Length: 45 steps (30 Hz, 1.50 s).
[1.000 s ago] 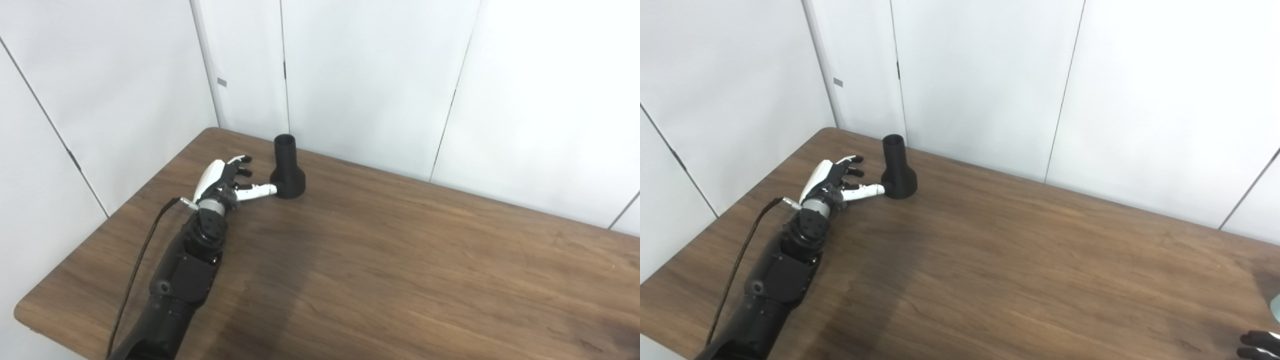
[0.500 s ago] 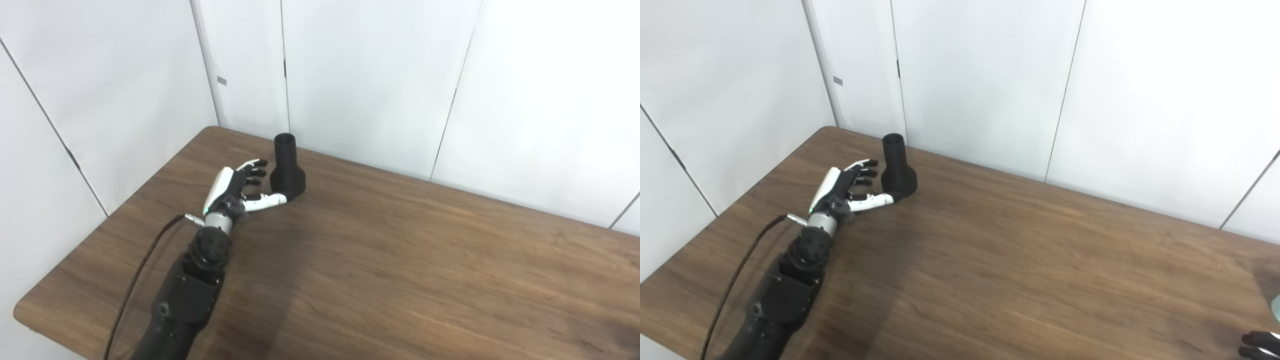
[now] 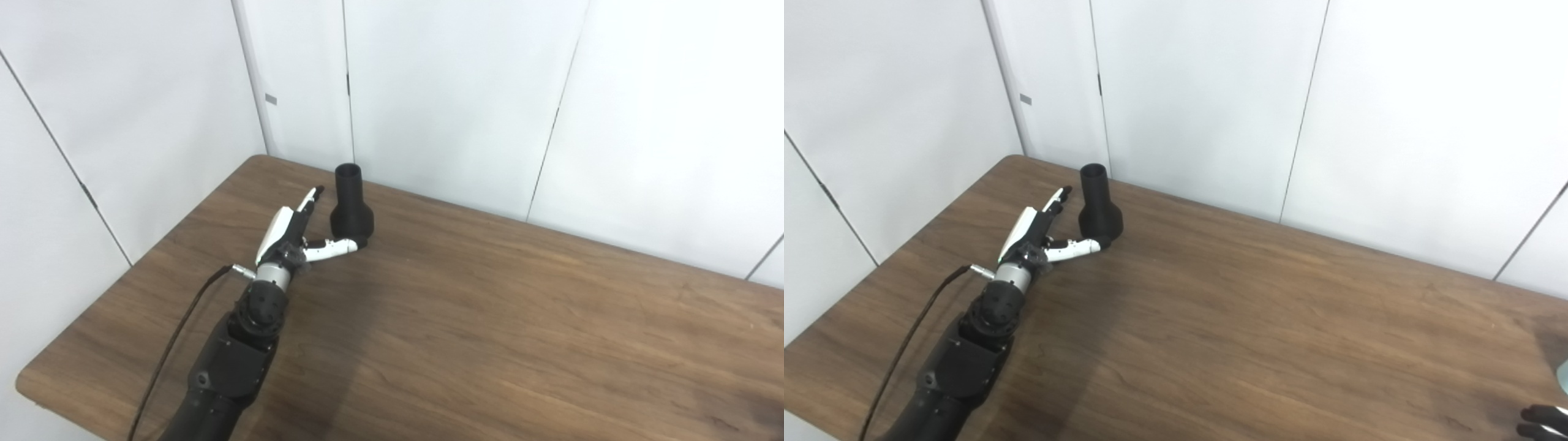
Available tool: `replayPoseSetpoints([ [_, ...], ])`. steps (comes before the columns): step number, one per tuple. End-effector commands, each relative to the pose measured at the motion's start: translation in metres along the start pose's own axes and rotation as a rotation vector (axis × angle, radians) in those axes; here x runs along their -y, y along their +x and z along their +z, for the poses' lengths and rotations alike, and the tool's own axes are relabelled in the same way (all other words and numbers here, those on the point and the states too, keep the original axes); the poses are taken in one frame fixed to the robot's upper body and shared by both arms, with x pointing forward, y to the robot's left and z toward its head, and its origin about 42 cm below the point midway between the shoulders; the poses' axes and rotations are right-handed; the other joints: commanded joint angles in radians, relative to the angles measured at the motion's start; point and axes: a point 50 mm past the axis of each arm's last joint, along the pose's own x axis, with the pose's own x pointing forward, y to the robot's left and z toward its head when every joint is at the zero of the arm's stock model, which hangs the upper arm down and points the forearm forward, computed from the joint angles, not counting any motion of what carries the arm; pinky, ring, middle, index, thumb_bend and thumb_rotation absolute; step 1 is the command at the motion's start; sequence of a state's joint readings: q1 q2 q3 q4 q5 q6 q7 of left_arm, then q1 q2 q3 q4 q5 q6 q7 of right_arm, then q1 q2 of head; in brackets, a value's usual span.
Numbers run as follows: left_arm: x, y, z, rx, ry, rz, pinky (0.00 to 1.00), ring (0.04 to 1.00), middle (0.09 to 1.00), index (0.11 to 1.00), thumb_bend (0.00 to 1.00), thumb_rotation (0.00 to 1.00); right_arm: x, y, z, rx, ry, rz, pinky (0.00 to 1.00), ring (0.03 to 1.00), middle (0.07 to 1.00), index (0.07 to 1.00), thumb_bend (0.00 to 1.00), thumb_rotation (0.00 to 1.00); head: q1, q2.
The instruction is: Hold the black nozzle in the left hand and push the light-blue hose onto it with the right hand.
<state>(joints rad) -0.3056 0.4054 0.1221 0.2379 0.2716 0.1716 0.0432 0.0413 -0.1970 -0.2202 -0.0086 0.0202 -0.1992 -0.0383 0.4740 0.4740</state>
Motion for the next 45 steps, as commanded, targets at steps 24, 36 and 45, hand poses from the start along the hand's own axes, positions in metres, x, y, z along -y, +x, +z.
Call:
replayPoseSetpoints([
  [24,-0.007,0.036,-0.015,-0.235,0.119,-0.016,0.79,0.898,0.93,0.926,1.0,0.23,0.001,-0.012,0.006,-0.004,0.0,0.004,0.38,0.528,0.572,0.534,0.9,0.7,-0.035,0.011],
  [36,0.002,0.043,-0.009,-0.255,0.186,-0.081,0.72,0.845,0.895,0.92,1.0,0.24,0.001,-0.017,0.009,0.007,0.004,0.003,0.39,0.531,0.573,0.537,0.88,0.69,-0.047,0.025],
  [45,0.013,0.042,-0.001,-0.219,0.214,-0.144,0.72,0.826,0.861,0.888,1.0,0.25,-0.002,-0.018,0.011,-0.005,0.007,0.002,0.4,0.537,0.576,0.539,0.87,0.68,-0.059,0.03],
])
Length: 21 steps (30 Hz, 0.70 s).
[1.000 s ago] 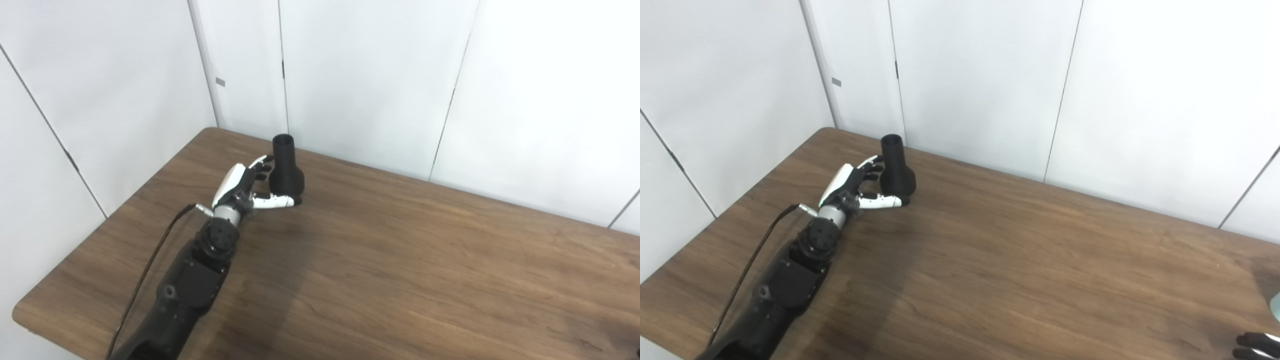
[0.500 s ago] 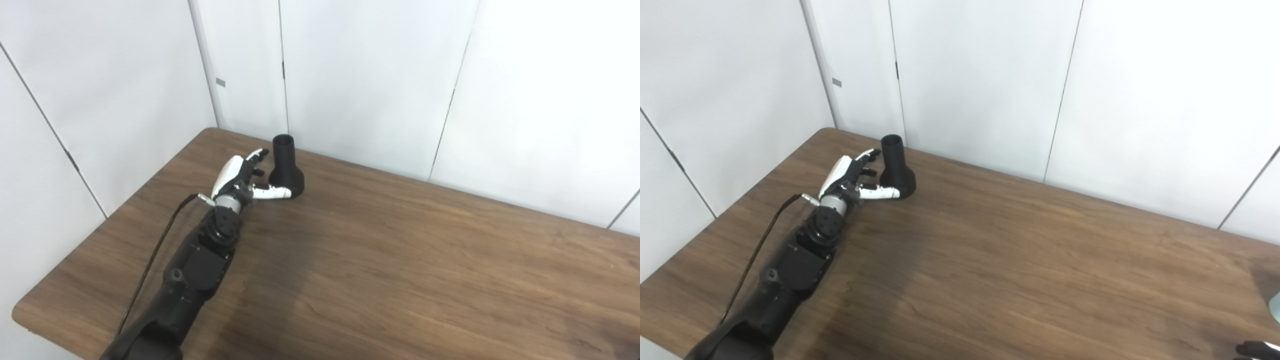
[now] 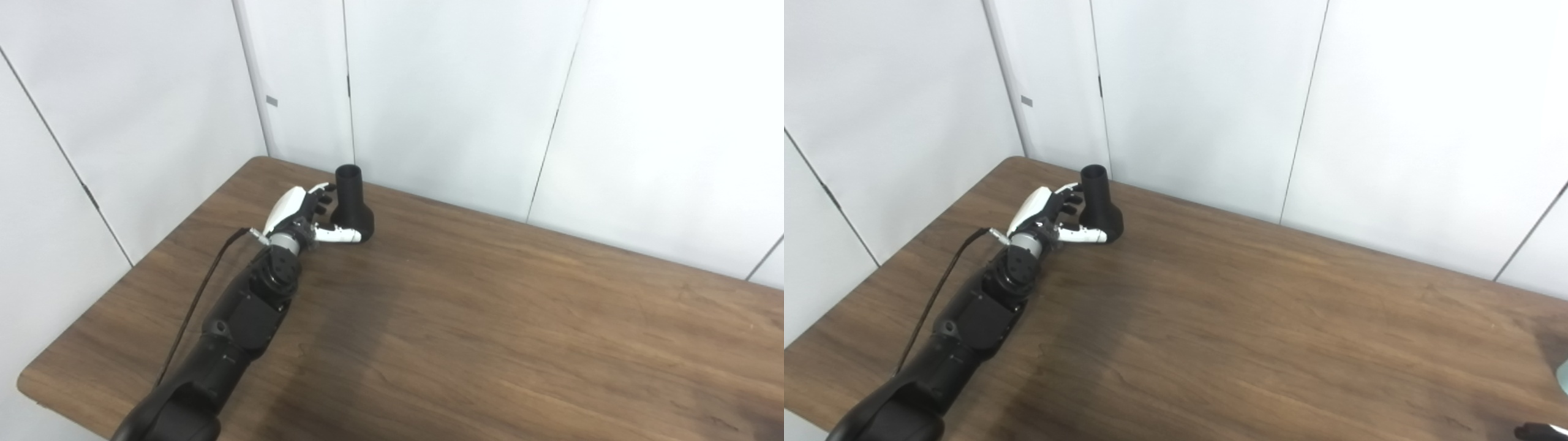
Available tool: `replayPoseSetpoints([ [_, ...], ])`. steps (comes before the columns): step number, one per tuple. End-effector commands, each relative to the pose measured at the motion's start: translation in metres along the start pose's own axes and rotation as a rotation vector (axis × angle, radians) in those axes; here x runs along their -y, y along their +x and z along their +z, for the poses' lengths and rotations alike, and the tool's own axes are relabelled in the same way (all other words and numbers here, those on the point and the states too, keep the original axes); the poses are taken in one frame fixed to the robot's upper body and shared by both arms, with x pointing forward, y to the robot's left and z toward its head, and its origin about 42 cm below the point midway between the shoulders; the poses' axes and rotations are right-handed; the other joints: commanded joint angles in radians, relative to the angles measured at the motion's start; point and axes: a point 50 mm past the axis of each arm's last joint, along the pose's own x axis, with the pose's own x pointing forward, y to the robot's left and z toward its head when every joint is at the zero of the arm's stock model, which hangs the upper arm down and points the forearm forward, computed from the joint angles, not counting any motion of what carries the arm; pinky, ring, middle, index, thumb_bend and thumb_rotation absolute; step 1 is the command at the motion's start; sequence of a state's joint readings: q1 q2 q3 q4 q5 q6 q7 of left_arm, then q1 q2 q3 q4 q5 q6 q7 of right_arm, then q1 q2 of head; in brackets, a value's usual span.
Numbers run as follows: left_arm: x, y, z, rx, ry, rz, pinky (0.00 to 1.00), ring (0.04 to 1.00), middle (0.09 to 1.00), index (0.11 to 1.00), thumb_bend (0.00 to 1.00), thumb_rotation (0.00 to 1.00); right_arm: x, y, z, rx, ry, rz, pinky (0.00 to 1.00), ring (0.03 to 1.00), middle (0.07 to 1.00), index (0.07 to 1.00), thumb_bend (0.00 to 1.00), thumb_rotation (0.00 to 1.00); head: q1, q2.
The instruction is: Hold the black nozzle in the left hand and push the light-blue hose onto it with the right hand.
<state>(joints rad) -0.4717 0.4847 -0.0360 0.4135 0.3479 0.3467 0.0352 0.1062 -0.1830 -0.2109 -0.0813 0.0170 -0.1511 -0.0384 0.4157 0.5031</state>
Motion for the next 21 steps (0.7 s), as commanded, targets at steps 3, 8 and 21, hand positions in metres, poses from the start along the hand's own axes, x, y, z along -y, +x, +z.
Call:
replayPoseSetpoints([
  [3,0.019,-0.003,-0.006,-0.033,-0.002,-0.117,0.76,0.834,0.864,0.894,1.0,0.26,-0.003,0.004,0.007,0.033,0.03,-0.005,0.39,0.534,0.573,0.536,0.87,0.67,-0.001,-0.001],
  [8,0.022,-0.004,0.006,0.012,-0.008,-0.152,0.78,0.845,0.868,0.895,1.0,0.26,-0.005,0.002,0.009,0.02,0.033,-0.005,0.4,0.539,0.578,0.537,0.85,0.66,-0.011,-0.004],
  [21,0.038,0.0,0.024,0.029,0.143,-0.172,0.71,0.833,0.858,0.857,1.0,0.22,-0.005,-0.001,0.013,0.015,0.029,-0.002,0.4,0.547,0.585,0.546,0.81,0.64,-0.017,0.003],
])
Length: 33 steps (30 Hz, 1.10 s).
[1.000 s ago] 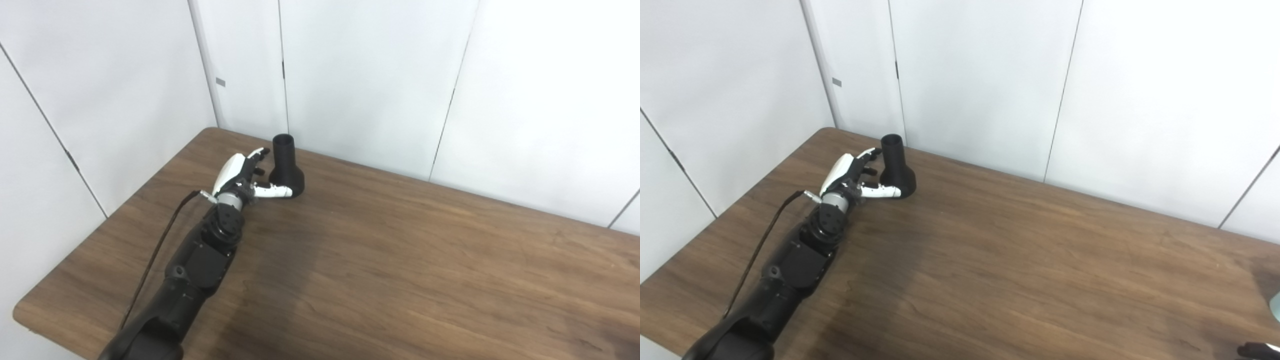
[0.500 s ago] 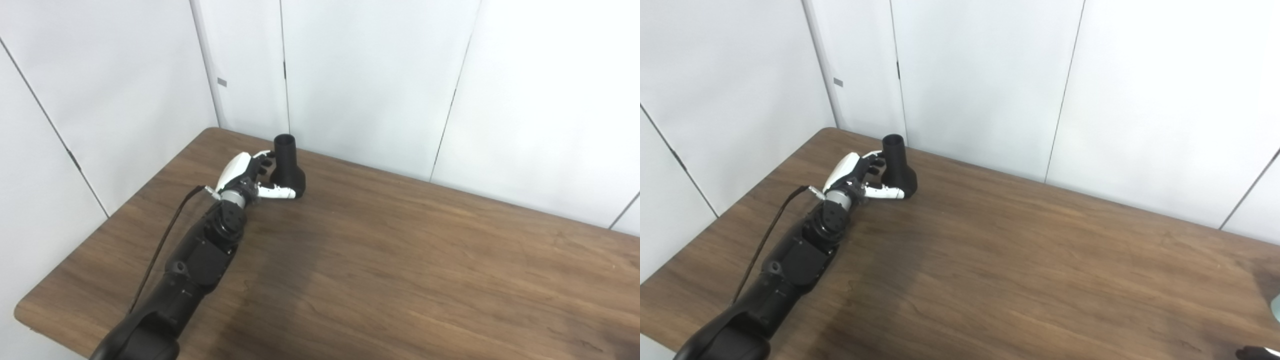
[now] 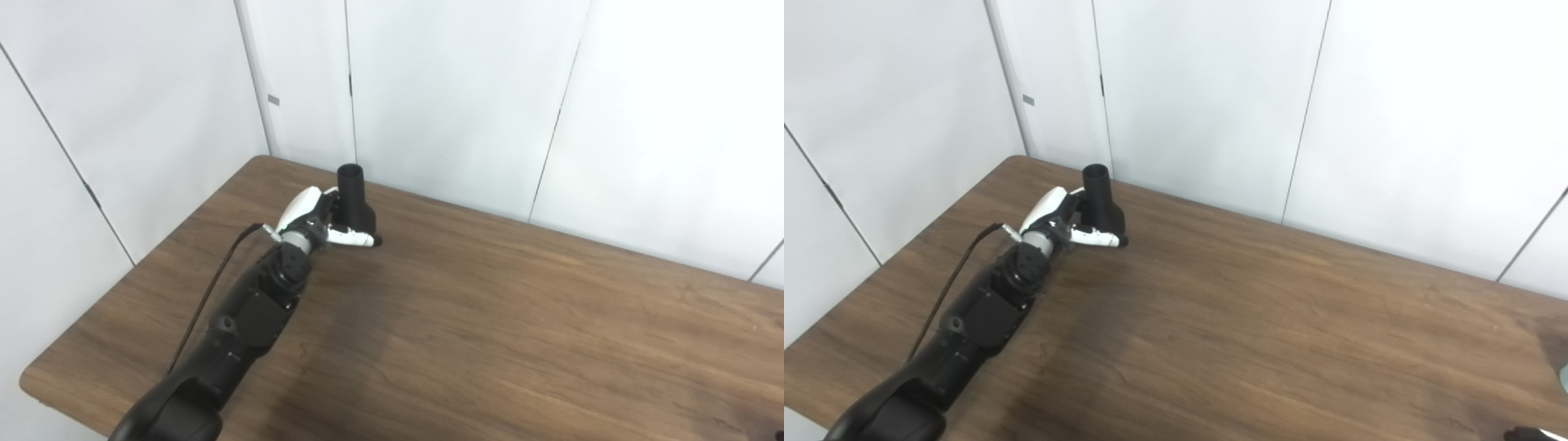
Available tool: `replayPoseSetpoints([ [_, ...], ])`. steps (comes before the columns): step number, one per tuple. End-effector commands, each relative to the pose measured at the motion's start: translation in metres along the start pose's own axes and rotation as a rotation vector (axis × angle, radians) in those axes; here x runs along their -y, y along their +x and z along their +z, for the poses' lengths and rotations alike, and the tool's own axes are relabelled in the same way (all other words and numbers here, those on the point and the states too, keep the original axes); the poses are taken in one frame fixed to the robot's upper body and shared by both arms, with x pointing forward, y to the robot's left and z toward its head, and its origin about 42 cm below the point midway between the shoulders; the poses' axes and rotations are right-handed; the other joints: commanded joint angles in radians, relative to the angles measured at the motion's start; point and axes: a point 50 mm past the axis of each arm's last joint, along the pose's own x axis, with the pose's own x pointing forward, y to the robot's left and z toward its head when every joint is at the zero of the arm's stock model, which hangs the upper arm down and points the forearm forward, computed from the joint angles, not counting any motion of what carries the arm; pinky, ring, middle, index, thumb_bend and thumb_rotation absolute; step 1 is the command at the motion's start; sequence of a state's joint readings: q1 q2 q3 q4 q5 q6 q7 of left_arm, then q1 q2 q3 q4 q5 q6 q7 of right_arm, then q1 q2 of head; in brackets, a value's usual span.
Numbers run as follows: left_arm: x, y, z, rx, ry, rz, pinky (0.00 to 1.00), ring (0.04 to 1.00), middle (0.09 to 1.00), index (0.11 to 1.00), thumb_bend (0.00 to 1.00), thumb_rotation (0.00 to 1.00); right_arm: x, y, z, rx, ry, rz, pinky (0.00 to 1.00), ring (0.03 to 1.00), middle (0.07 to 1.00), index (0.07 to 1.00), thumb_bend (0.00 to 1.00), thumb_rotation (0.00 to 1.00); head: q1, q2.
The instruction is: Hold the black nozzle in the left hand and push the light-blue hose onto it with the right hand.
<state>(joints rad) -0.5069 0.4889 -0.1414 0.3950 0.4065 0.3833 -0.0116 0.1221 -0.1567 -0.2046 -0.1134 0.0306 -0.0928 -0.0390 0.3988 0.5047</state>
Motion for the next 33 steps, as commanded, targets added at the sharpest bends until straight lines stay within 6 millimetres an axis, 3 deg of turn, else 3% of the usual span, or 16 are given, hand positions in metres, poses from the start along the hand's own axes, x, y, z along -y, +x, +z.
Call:
replayPoseSetpoints([
  [1,0.025,0.0,0.002,-0.006,0.055,-0.102,0.73,0.849,0.862,0.856,1.0,0.22,0.002,0.005,0.013,0.064,-0.007,0.001,0.4,0.548,0.587,0.548,0.81,0.64,-0.002,0.002],
  [4,0.03,0.002,0.002,0.002,0.115,-0.089,0.82,0.898,0.871,0.855,1.0,0.21,0.003,0.004,0.012,0.065,-0.003,0.004,0.41,0.552,0.59,0.552,0.8,0.64,-0.005,0.001],
  [9,0.038,0.002,-0.001,0.034,0.198,-0.058,0.91,0.846,0.82,0.817,1.0,0.17,0.004,0.004,0.015,0.068,-0.016,0.0,0.41,0.552,0.59,0.552,0.77,0.65,-0.004,0.008],
  [18,0.052,0.0,-0.017,0.076,0.325,-0.036,0.84,0.743,0.712,0.685,1.0,0.01,0.007,0.004,0.018,0.067,-0.028,0.002,0.41,0.557,0.594,0.556,0.75,0.65,0.0,0.023],
  [22,0.054,-0.003,-0.02,0.088,0.268,0.001,0.81,0.709,0.664,0.647,0.92,0.04,0.008,0.004,0.02,0.074,-0.034,0.008,0.42,0.564,0.599,0.561,0.74,0.65,0.002,0.03],
  [25,0.06,-0.006,-0.024,0.121,0.153,0.048,0.6,0.614,0.597,0.587,0.91,0.02,0.009,0.004,0.02,0.08,-0.034,0.008,0.42,0.564,0.6,0.562,0.72,0.64,0.001,0.036],
  [26,0.063,-0.007,-0.025,0.134,0.118,0.063,0.54,0.57,0.565,0.538,0.72,0.03,0.009,0.005,0.02,0.083,-0.034,0.008,0.42,0.562,0.599,0.561,0.72,0.64,0.0,0.036],
  [28,0.069,-0.009,-0.027,0.169,0.069,0.097,0.43,0.47,0.508,0.488,0.57,0.01,0.009,0.005,0.02,0.084,-0.031,0.009,0.42,0.559,0.598,0.561,0.72,0.64,0.0,0.039],
  [31,0.077,-0.012,-0.03,0.212,0.049,0.115,0.35,0.396,0.479,0.481,0.53,0.0,0.009,0.005,0.019,0.083,-0.034,0.012,0.42,0.558,0.598,0.561,0.73,0.64,0.0,0.04],
  [33,0.082,-0.014,-0.031,0.246,0.047,0.112,0.37,0.409,0.484,0.476,0.53,0.0,0.01,0.006,0.02,0.08,-0.036,0.013,0.42,0.56,0.598,0.561,0.73,0.64,-0.002,0.044],
])
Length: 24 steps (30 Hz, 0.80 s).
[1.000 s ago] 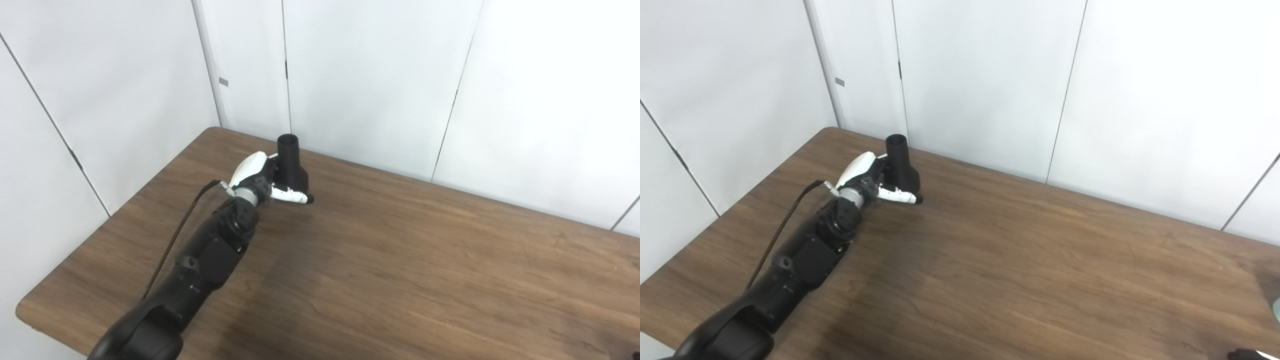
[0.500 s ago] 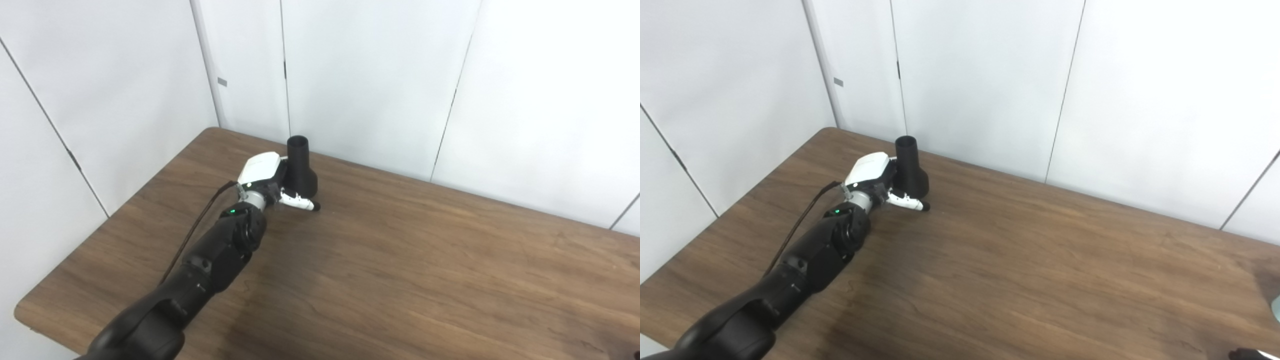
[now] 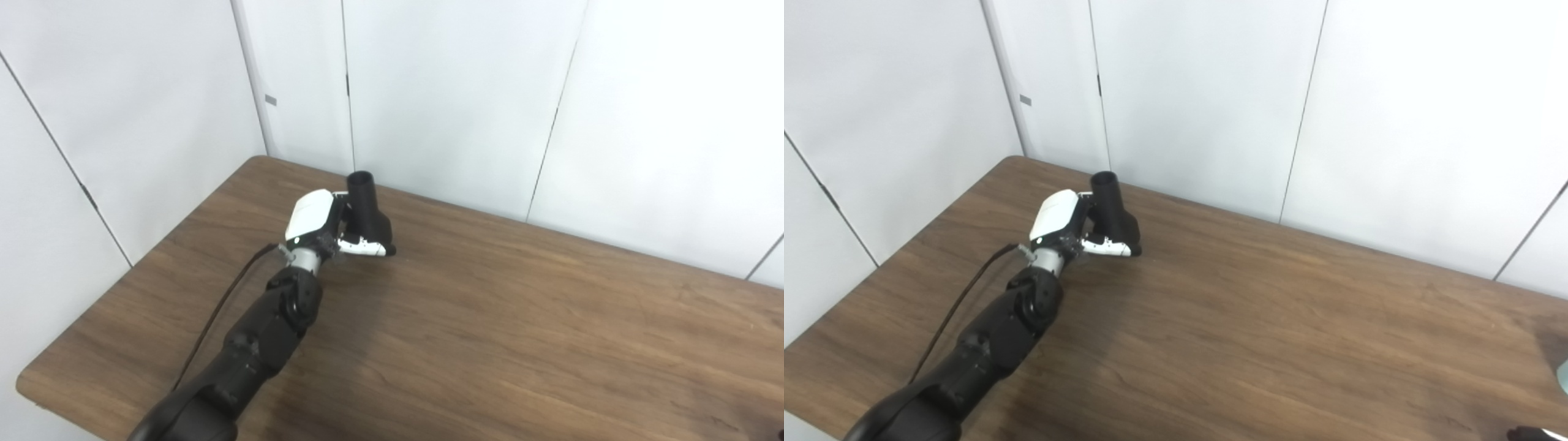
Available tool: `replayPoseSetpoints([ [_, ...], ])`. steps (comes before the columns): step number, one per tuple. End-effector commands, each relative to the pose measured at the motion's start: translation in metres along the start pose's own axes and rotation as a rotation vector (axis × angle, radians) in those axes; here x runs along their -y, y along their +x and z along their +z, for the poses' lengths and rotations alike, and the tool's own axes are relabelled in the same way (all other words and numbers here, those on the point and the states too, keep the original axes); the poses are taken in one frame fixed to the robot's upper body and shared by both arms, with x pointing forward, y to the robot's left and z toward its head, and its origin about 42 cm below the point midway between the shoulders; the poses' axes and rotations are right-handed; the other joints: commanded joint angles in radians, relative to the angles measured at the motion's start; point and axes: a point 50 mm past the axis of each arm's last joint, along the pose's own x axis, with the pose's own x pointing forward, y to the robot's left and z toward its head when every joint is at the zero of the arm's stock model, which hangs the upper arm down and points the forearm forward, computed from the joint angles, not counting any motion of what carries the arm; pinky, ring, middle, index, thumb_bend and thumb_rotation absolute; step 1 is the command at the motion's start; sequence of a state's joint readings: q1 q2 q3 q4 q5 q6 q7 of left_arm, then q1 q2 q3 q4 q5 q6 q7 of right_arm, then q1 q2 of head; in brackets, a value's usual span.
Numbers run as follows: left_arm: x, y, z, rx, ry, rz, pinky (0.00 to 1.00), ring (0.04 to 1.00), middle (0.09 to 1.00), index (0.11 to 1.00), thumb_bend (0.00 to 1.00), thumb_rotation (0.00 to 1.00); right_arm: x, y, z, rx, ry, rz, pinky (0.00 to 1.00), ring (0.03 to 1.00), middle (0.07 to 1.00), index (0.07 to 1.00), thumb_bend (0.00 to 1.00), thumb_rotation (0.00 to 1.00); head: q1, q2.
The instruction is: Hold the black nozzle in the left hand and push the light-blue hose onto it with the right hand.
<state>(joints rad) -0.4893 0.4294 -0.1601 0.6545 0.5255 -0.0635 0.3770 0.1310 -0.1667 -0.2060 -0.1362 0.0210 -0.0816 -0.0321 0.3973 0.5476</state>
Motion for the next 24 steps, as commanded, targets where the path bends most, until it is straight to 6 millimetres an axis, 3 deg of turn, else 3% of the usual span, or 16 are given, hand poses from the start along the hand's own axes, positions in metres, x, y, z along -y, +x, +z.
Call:
replayPoseSetpoints([
  [1,0.037,-0.024,-0.001,0.019,-0.031,-0.122,0.38,0.407,0.48,0.478,0.53,0.0,0.006,0.007,0.016,0.074,-0.016,0.004,0.43,0.561,0.598,0.561,0.74,0.64,0.0,0.0],
  [12,0.049,-0.039,0.001,0.092,-0.015,-0.153,0.6,0.438,0.475,0.483,0.53,0.0,0.005,0.007,0.017,0.072,-0.011,0.007,0.42,0.554,0.593,0.556,0.73,0.63,-0.004,-0.002],
  [17,0.051,-0.043,0.004,0.139,0.043,-0.144,0.6,0.442,0.465,0.495,0.52,0.0,0.003,0.007,0.017,0.071,-0.011,0.012,0.41,0.555,0.595,0.556,0.74,0.63,-0.018,-0.002],
  [24,0.048,-0.05,0.007,0.207,0.079,-0.132,0.58,0.396,0.45,0.51,0.52,0.0,-0.007,0.006,0.022,0.071,0.052,-0.016,0.42,0.566,0.603,0.561,0.73,0.6,-0.108,0.008],
])
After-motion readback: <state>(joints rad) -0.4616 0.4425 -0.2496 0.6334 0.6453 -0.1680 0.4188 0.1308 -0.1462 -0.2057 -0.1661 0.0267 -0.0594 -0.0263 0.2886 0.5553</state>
